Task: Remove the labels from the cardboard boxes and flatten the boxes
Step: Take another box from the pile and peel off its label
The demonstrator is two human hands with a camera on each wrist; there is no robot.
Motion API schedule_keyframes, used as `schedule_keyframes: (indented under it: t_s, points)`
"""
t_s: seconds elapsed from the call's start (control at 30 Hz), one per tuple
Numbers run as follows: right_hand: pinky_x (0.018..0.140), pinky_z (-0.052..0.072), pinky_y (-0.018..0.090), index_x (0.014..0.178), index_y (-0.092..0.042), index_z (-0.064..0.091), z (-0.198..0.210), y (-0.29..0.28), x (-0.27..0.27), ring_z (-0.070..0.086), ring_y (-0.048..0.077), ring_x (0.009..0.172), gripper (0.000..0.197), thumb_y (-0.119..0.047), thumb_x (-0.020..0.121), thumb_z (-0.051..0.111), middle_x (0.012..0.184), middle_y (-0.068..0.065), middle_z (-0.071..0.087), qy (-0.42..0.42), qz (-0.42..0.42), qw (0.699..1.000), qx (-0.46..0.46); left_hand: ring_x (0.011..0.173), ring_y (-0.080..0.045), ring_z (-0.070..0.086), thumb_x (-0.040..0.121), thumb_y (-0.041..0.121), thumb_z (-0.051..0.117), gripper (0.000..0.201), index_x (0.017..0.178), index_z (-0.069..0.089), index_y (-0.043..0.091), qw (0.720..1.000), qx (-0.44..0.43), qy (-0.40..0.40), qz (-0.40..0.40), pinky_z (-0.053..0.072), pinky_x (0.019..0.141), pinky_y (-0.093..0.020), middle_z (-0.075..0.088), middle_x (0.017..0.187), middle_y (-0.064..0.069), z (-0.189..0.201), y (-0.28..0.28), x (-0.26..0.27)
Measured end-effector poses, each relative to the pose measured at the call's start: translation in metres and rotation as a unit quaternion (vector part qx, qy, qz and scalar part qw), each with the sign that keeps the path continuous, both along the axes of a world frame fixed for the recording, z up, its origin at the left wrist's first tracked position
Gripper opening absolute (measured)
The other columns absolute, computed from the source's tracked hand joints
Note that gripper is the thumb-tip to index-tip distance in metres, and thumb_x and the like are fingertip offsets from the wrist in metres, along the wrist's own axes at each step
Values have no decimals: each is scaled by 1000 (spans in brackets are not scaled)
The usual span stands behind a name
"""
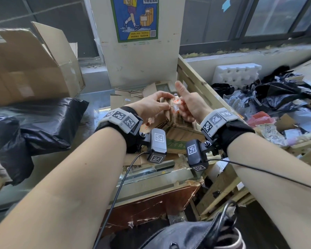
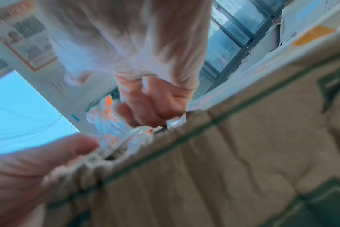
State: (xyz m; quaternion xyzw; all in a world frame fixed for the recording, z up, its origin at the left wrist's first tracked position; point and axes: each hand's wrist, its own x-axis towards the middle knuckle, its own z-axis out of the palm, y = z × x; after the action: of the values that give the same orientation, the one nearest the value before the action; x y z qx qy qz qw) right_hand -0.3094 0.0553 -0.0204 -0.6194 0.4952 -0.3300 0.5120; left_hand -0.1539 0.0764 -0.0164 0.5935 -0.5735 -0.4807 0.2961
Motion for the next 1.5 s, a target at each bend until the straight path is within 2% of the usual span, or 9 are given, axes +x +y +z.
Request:
schedule_keyframes:
  t_s: [0.07, 0.2, 0.5, 0.7, 0.9, 1.07, 1.17, 1.3, 1.5]
  points:
    - [34, 31, 19, 50, -13, 46, 4, 0, 1, 38, 14, 32, 68, -74, 80, 46, 43, 4, 46, 72, 4, 997, 0, 90, -21, 59, 97, 12, 52, 37, 132, 50, 23, 1000, -4, -3, 0, 44, 42, -16, 58, 114, -8, -1, 0, 0]
    - [34, 34, 19, 58, -12, 53, 1, 1, 3, 42, 13, 33, 55, -61, 79, 61, 45, 3, 50, 161, 39, 986, -28, 73, -9, 54, 99, 18, 52, 35, 134, 49, 16, 1000, -25, 2, 0, 38, 38, -9, 56, 108, -7, -3, 2, 0]
    - [33, 29, 14, 68, -13, 58, -10, 3, -13, 39, 5, 34, 27, -24, 93, 59, 44, -3, 45, 59, 83, 995, 19, 91, -22, 60, 96, 12, 56, 37, 130, 50, 26, 1000, 4, 21, -11, 45, 41, -16, 56, 120, -14, -2, 6, 1]
    - [27, 22, 15, 79, -11, 54, -18, 1, -19, 35, 5, 30, 17, -18, 95, 55, 40, -4, 42, -51, 56, 994, 78, 101, -27, 62, 96, 11, 55, 34, 125, 54, 28, 1000, -2, 21, -12, 49, 55, -25, 54, 128, -14, -6, 5, 1]
    - [27, 19, 14, 76, -8, 52, -22, -2, -19, 32, 6, 28, 18, -13, 94, 54, 39, -2, 40, -100, 47, 990, 86, 99, -26, 62, 96, 11, 54, 36, 128, 52, 28, 999, 11, 30, -17, 49, 50, -24, 53, 129, -13, -5, 2, 2]
    - [27, 17, 13, 74, -8, 50, -24, -5, -20, 31, 7, 27, 21, -11, 94, 52, 38, -1, 39, -125, 52, 986, 97, 94, -18, 61, 95, 12, 52, 34, 125, 55, 27, 999, 12, 35, 7, 47, 51, -22, 57, 113, -3, -3, 1, -2]
    - [27, 17, 13, 71, -9, 48, -25, -6, -22, 30, 7, 27, 23, -10, 93, 52, 39, -1, 38, -141, 52, 984, 97, 104, -19, 56, 93, 24, 59, 27, 120, 57, 28, 1000, 2, 27, 16, 43, 64, -29, 55, 109, 4, -1, 2, -4]
    - [27, 18, 13, 69, -8, 48, -27, -5, -23, 29, 7, 27, 24, -8, 93, 50, 39, -1, 37, -163, 48, 981, 96, 96, -21, 61, 89, 23, 69, 43, 128, 52, 25, 1000, 1, 12, -4, 46, 44, -17, 53, 120, -6, -1, 3, -4]
    - [27, 18, 13, 68, -9, 47, -29, -5, -27, 29, 7, 27, 26, -8, 93, 49, 39, -2, 38, -188, 52, 975, 103, 98, -23, 62, 89, 22, 68, 39, 124, 51, 29, 1000, 3, 10, -18, 45, 41, -16, 53, 126, -11, 0, 2, -4]
